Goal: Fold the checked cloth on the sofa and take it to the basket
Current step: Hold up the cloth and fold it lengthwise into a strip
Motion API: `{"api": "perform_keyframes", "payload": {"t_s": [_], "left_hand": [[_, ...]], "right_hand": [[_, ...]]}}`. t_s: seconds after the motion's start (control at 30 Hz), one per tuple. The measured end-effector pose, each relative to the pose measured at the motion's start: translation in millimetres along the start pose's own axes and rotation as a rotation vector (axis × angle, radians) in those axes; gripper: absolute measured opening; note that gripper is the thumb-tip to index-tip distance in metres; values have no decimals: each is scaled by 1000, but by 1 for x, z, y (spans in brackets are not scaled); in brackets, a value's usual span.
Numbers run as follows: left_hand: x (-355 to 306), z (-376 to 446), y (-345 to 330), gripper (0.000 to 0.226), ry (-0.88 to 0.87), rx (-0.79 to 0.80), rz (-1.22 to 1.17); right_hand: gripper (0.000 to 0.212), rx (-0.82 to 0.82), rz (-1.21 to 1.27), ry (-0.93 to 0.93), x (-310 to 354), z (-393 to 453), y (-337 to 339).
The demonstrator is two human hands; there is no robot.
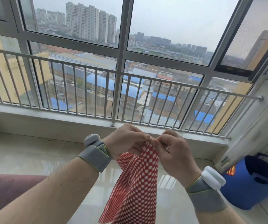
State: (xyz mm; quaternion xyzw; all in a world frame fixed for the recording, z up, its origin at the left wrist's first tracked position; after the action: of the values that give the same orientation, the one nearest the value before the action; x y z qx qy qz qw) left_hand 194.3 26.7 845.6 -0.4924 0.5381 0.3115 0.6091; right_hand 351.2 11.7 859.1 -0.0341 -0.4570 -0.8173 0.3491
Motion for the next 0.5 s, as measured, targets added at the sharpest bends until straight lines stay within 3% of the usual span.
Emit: {"api": "perform_keyframes", "payload": {"t_s": [0.13,0.5], "left_hand": [[3,0,0,26,2,-39,14],[14,2,0,16,-99,-112,215]], "right_hand": [[20,18,-13,-10,-1,-1,-1],[20,60,10,-67,-3,-6,-6]]}}
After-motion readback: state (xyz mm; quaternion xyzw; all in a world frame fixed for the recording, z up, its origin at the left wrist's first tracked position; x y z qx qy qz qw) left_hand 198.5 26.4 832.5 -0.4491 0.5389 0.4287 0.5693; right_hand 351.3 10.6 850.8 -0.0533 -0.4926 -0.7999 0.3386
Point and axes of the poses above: each hand's wrist, its own z-axis towards the middle knuckle, its own y-axis out of the back of the hand, x = y × z, the point moved 4 cm from there along z, towards the middle knuckle, and after that the axes turned 11 degrees about -z, right-handed, at the moved point
